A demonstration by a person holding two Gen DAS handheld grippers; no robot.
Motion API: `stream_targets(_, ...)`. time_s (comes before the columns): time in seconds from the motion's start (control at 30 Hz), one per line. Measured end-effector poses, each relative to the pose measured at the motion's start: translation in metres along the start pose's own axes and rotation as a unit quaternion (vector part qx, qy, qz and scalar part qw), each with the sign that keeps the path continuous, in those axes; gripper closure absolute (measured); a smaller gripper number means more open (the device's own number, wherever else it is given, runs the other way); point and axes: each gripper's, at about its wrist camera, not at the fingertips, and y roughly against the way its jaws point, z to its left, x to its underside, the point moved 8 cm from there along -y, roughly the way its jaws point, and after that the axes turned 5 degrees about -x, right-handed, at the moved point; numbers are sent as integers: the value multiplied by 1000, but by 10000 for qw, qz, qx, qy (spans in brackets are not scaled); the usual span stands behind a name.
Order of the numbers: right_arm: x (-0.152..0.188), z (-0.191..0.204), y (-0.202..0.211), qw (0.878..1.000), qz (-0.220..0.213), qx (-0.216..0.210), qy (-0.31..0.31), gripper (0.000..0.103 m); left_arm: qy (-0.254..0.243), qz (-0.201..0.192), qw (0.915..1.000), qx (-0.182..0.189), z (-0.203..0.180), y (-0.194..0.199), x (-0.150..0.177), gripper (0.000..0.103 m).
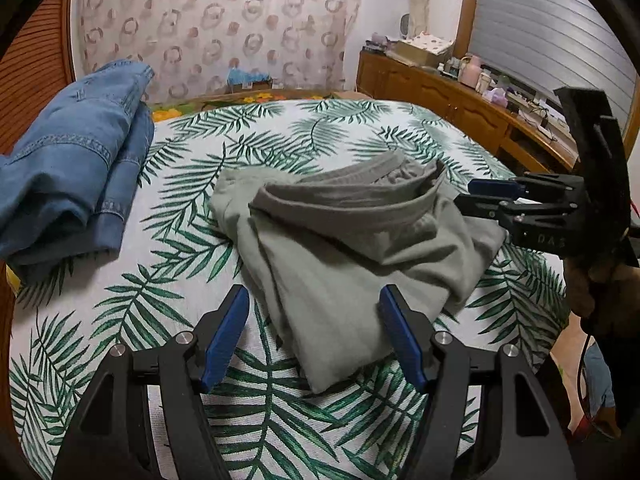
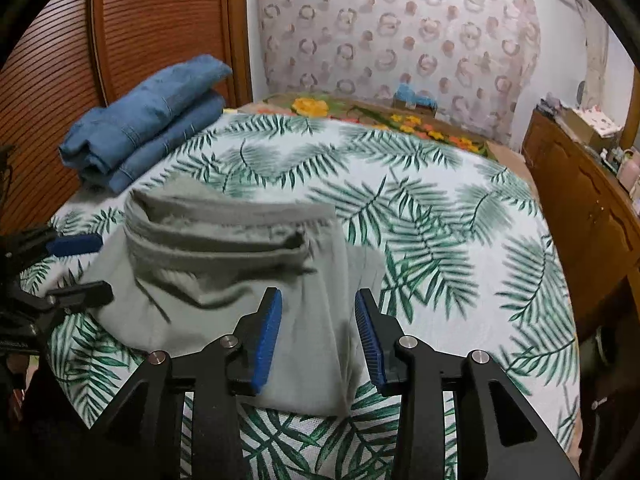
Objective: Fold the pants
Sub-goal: 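Close the right tool on the folded edge of the pants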
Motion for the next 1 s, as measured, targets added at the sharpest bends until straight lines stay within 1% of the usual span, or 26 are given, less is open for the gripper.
stream_targets(0.1, 5, 2, -10, 9998, 191, 10, 48, 64, 10, 76, 10000, -28, 2, -5, 2, 34)
stream_targets(0.27, 5, 2, -13, 9999, 45, 51, 96, 59, 98, 75, 9999, 26, 5, -5, 3, 34)
stream_targets(0.4, 7, -5, -16, 9999, 48, -82, -95, 55, 47, 47, 10000, -6, 4, -4, 3, 34)
stream_targets(0.57, 8, -7, -17, 9999, 56, -61, -138, 52, 66, 103, 9999, -44, 5, -9, 4, 34)
stream_targets(0.67, 8, -9, -15, 9997, 65, -73, -234, 48, 63, 86, 9999, -36, 7, -11, 5, 34)
stream_targets(0.73, 9, -12, -15, 9994, 85, -55, -317, 42, 19, 51, 10000, -48, 7, -11, 5, 34)
stream_targets(0.8, 8, -13, -14, 9993, 106, -17, -357, 39, 18, 49, 10000, -35, 7, -11, 5, 34)
stream_targets(0.87, 9, -15, -12, 9990, 124, -34, -422, 39, 19, 46, 10000, -33, 7, -11, 5, 34)
stream_targets(0.93, 13, -13, -8, 9989, 140, -167, -413, 39, 17, 45, 10000, -35, 7, -10, 5, 34)
stream_targets(1.0, 18, -16, -2, 9989, 226, -13, -419, 39, 13, 46, 10000, -36, 6, -10, 5, 34)
